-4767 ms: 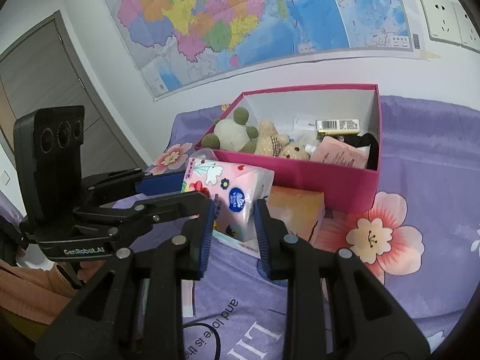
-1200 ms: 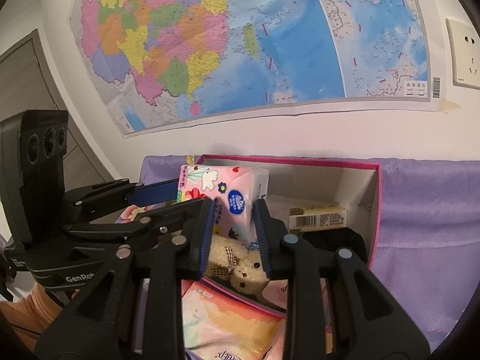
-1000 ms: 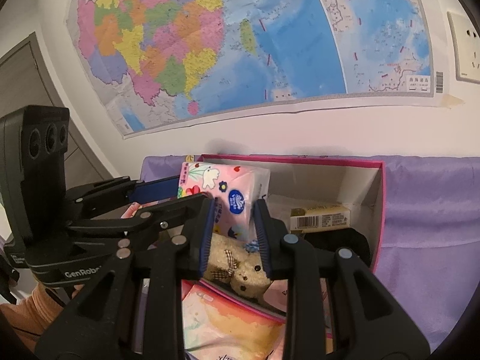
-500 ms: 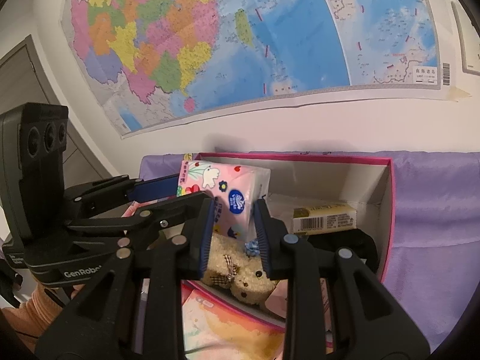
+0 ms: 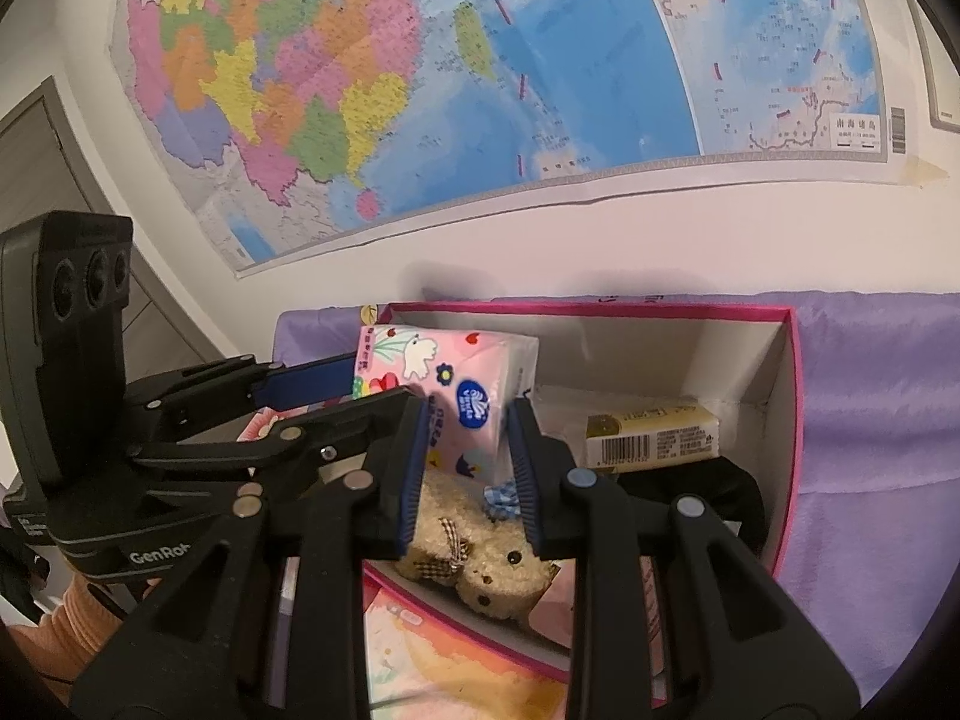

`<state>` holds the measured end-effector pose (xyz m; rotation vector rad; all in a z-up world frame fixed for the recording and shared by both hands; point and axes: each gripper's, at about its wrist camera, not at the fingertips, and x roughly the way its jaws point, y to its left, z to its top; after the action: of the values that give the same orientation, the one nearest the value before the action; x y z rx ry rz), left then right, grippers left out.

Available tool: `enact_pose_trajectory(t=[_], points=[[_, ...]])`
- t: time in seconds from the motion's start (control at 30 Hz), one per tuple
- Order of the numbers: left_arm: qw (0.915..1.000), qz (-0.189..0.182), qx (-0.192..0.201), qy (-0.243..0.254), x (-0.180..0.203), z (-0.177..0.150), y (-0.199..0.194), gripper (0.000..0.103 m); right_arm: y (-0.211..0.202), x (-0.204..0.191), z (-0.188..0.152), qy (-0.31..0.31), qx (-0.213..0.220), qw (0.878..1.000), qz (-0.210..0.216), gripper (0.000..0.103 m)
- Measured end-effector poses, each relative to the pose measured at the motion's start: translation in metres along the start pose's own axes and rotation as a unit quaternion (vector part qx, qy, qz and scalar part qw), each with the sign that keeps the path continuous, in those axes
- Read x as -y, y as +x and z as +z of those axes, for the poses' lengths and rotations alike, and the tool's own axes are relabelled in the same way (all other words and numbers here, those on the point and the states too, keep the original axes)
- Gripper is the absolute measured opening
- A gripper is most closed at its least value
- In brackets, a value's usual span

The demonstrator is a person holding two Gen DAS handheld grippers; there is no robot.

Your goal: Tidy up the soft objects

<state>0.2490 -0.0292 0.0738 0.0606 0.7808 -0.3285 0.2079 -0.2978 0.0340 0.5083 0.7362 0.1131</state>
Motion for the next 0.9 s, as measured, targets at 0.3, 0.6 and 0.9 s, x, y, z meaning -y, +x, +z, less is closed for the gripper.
enact_pose_trajectory(t=[0.3, 0.6, 0.9], points=[[1.0, 0.002, -0.008, -0.002, -0.003, -0.001, 0.007, 0.038, 0.006, 0.004, -0.001, 0.005, -0.006, 1.0, 0.0, 0.03], [0.9998, 0.004, -0.019, -0.001, -0.005, 0.0, 0.014, 0.038, 0.011, 0.006, -0.001, 0.011, -0.013, 1.0, 0.001, 0.03], [0.9996, 0.0, -0.029, -0.004, -0.007, -0.002, 0.022, 0.038, 0.014, 0.007, -0.002, 0.013, -0.018, 1.0, -0.002, 0.03]])
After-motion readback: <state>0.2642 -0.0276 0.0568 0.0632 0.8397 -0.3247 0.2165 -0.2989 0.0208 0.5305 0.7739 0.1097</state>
